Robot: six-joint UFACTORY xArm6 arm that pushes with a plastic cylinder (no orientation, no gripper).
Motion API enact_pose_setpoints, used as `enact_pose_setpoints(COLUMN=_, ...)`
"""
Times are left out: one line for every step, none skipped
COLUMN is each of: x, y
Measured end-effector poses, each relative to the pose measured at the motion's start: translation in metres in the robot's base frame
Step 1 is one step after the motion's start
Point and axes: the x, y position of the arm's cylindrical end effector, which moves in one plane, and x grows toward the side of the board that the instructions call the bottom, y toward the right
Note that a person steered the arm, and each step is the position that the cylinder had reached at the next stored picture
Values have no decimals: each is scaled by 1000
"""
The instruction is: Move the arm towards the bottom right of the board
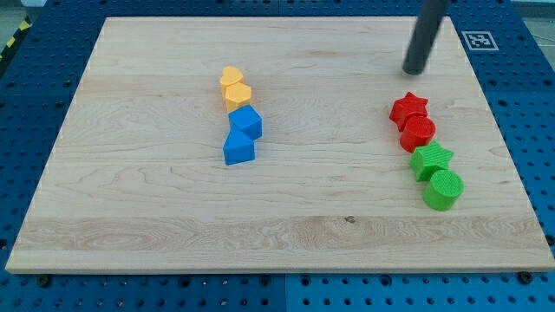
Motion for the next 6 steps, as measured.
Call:
enact_pose_setpoints(x=19, y=33)
enact_pose_setpoints(x=57, y=68)
enact_pose_setpoints(x=110, y=82)
enact_pose_setpoints(x=160, y=79)
enact_pose_setpoints(x=176, y=71)
enact_pose_setpoints(x=176, y=71)
